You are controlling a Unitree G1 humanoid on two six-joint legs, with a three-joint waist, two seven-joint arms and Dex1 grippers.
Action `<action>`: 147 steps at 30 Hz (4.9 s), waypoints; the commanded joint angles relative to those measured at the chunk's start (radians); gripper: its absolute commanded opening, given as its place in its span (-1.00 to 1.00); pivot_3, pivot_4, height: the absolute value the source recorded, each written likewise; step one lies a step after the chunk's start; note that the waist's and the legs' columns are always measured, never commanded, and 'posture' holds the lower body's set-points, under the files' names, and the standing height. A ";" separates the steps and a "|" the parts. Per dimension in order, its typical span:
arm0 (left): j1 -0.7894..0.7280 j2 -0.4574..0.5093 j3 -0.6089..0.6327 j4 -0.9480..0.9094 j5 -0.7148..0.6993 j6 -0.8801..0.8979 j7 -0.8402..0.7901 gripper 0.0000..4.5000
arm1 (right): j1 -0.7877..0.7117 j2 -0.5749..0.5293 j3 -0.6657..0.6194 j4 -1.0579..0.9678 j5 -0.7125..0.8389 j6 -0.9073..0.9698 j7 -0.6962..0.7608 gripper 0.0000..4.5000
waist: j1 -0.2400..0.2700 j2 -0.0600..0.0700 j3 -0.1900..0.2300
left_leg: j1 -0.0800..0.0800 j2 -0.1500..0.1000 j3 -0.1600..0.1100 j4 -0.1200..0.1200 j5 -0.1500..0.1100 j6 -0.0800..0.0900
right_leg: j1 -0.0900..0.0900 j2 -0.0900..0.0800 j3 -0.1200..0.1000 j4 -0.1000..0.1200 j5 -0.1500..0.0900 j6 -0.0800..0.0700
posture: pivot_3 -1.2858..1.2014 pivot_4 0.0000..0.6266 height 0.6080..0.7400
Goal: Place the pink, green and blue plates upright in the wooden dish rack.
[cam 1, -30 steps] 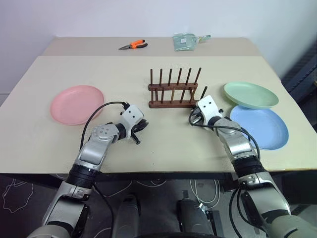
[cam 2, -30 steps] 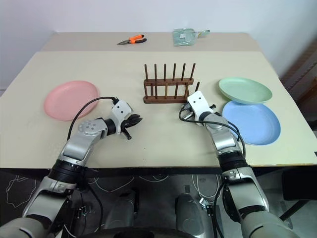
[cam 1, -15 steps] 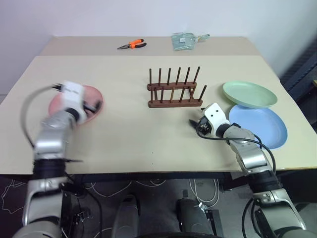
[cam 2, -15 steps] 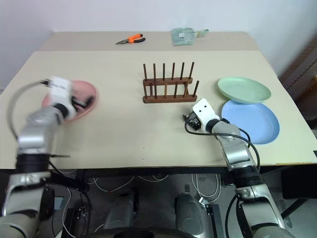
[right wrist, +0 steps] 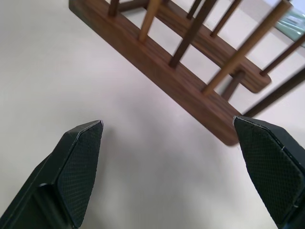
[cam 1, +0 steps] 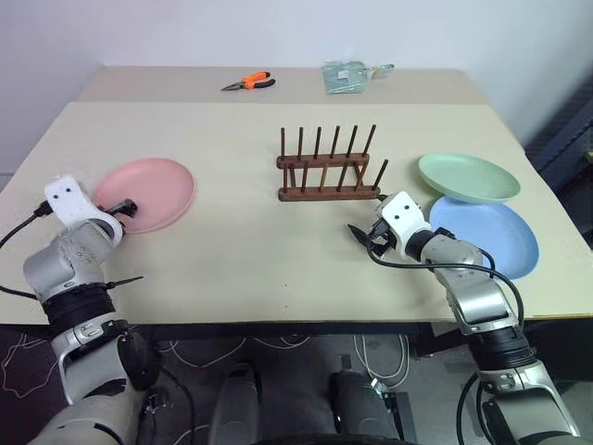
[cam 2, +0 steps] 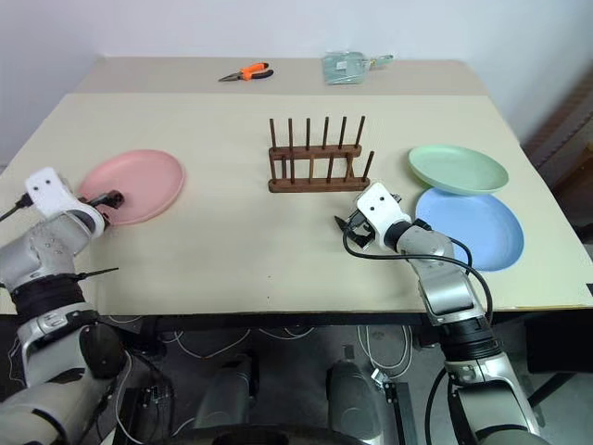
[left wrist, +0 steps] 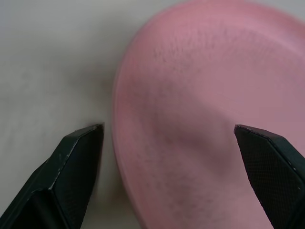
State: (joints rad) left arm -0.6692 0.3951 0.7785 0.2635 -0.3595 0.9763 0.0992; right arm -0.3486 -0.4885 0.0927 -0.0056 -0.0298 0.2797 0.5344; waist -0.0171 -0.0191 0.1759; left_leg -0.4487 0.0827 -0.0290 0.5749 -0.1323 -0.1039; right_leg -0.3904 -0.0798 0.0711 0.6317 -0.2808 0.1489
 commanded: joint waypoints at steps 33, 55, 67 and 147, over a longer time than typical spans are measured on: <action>-0.352 -0.170 -0.534 -0.295 -0.159 -0.068 -0.141 -0.98 | -0.372 -0.067 0.221 -0.008 -0.435 -0.323 -0.090 1.00 | 0.004 -0.008 0.005 | -0.011 -0.001 -0.001 0.000 0.001 -0.002 | -0.008 0.000 -0.001 -0.001 0.002 0.003 | 0.03 -0.52 1.00; -0.381 -0.240 -0.308 -0.299 -0.255 -0.205 -0.034 0.73 | -0.322 -0.120 0.144 -0.022 -0.528 -0.430 -0.164 -1.00 | 0.003 -0.008 0.005 | -0.011 -0.001 -0.002 0.001 0.002 -0.002 | -0.008 0.000 -0.001 -0.001 0.002 0.004 | 0.03 -0.52 1.00; 0.068 0.115 -0.779 -0.478 -0.096 -0.441 -0.683 0.73 | -0.315 0.100 -0.268 -0.327 0.463 0.182 0.002 -1.00 | 0.007 -0.007 0.006 | -0.011 0.000 -0.001 0.001 0.001 -0.001 | -0.005 0.000 -0.002 -0.001 0.003 0.003 | 0.03 -0.52 1.00; 0.251 0.106 -0.887 -0.530 -0.027 -0.439 -0.858 0.75 | -0.209 -0.349 -0.256 0.195 -0.003 -0.370 -0.232 -0.99 | -0.004 0.003 0.007 | -0.011 0.000 0.000 0.003 0.001 0.001 | -0.007 0.000 0.001 0.000 0.000 -0.001 | 0.03 -0.52 1.00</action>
State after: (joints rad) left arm -0.4132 0.5033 -0.1371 -0.2564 -0.3917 0.5692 -0.7621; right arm -0.4919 -0.8749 -0.0406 0.3711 -0.2107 -0.1459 0.3157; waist -0.0211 -0.0158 0.1834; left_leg -0.4591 0.0827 -0.0287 0.5780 -0.1316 -0.1033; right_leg -0.3976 -0.0799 0.0718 0.6322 -0.2802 0.1489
